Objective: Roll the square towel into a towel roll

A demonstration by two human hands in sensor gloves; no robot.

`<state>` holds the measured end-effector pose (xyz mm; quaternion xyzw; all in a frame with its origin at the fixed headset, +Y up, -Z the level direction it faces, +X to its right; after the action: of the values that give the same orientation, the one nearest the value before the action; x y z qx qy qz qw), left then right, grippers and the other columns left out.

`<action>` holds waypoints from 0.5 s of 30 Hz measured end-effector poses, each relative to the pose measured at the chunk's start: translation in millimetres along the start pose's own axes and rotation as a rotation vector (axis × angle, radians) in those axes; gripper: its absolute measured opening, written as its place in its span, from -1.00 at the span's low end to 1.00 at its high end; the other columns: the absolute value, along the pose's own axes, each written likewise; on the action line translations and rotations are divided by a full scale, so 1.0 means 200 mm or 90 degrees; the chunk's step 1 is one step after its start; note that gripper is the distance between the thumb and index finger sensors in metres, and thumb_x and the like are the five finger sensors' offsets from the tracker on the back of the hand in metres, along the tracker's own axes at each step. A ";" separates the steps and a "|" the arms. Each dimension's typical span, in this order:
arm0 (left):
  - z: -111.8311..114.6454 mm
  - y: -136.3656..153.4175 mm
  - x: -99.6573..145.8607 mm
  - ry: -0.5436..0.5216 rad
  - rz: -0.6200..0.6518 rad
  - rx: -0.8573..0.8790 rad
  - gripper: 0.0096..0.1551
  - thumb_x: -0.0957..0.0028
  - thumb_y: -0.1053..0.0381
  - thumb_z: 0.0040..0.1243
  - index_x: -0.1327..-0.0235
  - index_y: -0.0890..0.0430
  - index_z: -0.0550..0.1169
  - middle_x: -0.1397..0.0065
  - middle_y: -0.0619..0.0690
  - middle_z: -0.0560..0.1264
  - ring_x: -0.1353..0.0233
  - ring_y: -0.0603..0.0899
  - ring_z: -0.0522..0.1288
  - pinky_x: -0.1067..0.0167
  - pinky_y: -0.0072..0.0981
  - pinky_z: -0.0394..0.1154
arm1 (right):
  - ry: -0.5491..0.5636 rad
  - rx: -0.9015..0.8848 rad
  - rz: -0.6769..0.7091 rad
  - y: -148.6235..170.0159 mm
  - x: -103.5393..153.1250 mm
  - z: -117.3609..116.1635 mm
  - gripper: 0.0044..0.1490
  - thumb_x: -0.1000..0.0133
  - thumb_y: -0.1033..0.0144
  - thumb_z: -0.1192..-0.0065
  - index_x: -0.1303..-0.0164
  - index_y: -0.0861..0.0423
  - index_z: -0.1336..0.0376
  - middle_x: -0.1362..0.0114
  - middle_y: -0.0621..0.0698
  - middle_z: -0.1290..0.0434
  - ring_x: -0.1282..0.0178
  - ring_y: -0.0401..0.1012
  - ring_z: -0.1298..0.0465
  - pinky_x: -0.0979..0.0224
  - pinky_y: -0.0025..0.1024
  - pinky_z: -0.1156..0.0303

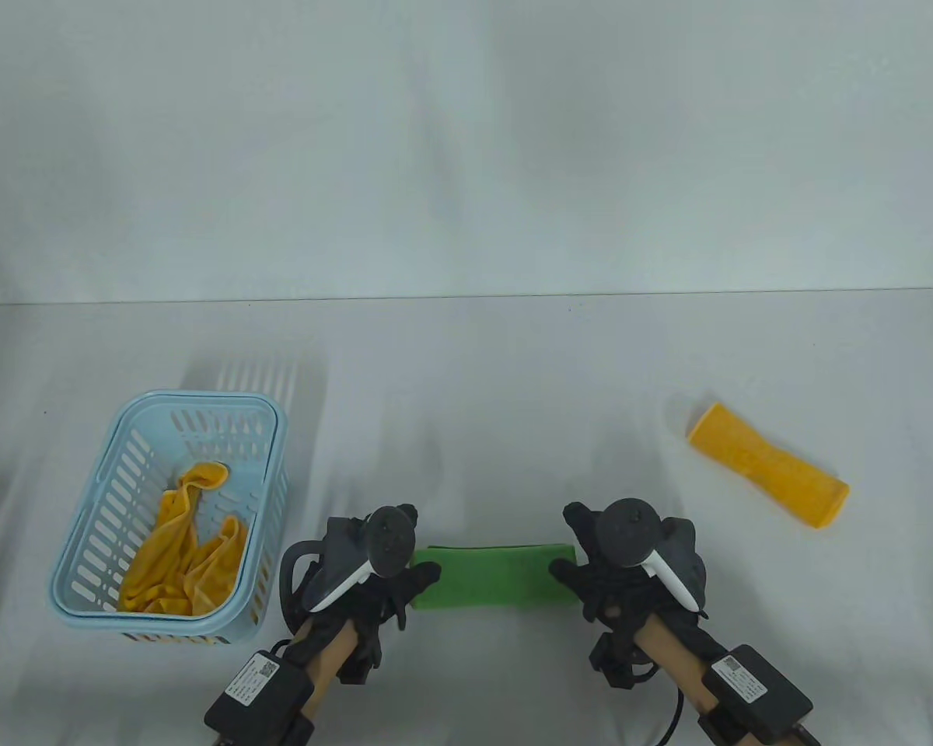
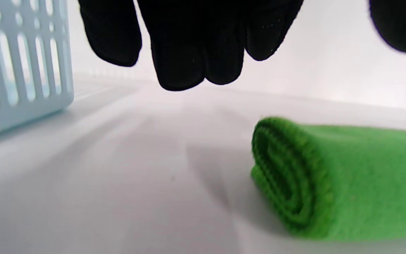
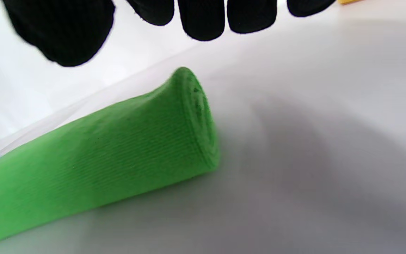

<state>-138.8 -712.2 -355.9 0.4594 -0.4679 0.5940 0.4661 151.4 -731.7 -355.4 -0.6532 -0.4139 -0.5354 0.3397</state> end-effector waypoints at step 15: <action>-0.21 -0.01 0.11 -0.113 0.035 0.036 0.04 0.32 -0.49 0.15 -0.51 -0.15 0.30 -0.57 -0.09 0.38 -0.51 0.19 0.46 -0.45 0.22 0.34 | -0.116 0.220 0.143 -0.44 -0.04 -0.29 0.12 0.25 -0.27 -0.25 -0.46 -0.23 0.15 -0.65 -0.17 0.04 -0.71 0.01 0.02 -0.61 0.20 0.01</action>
<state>-144.2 -667.0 -339.0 0.5101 -0.5028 0.5765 0.3932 46.4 -747.2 -351.3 -0.6729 -0.4530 -0.3540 0.4654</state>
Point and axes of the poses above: the tracker on the back of each hand, its own y axis roughly to the little-finger side, its own x axis roughly from the fingertips to the wrist, z = x × y, the point moved 4 cm from there along -x, roughly from the wrist to the fingertips
